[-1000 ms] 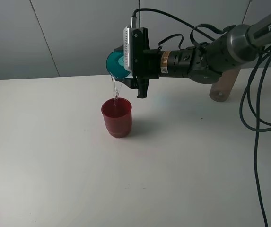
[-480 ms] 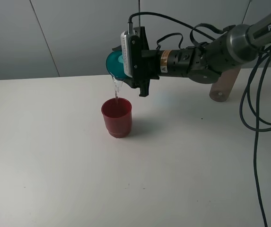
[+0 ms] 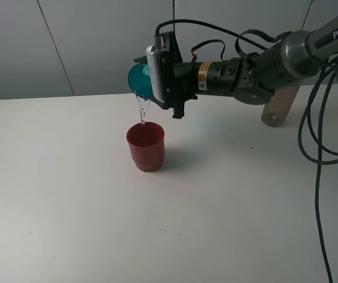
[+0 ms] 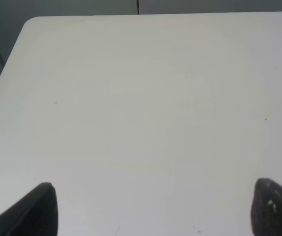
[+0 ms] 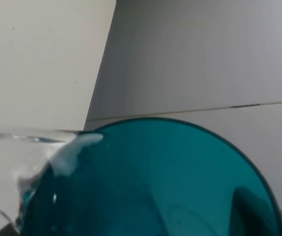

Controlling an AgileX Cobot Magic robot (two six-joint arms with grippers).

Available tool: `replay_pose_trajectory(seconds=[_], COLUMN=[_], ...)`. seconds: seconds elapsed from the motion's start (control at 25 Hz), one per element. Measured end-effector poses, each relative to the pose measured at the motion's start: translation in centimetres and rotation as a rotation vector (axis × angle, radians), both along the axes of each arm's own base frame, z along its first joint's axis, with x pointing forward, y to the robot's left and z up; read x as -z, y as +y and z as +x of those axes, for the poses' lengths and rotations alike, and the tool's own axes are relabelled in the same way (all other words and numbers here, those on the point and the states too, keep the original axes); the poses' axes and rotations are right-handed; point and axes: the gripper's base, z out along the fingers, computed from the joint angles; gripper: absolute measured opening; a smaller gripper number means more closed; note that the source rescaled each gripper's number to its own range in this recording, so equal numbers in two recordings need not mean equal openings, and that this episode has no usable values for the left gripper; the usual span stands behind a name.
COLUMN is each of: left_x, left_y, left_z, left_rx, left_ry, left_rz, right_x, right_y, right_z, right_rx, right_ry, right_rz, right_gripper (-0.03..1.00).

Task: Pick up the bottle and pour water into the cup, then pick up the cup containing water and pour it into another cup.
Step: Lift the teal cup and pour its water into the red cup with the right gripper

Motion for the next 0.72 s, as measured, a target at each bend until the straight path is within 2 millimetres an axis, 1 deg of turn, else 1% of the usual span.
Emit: replay_pose_trajectory(seconds=[0.48,0.72], left_x=[0.0,0.0], left_y=[0.0,0.0], left_z=[0.0,0.0], left_rx=[0.0,0.0], left_ry=[0.0,0.0], left_rz=[0.0,0.0], right_x=[-0.19,-0.21], right_y=[0.19,0.97], right_z=[-0.14,-0.65], right_rx=[-0.056,-0.098], right_ry=[-0.147,-0.222], right_rz=[-0.062,-0.101], right_gripper=[0.12,0.12])
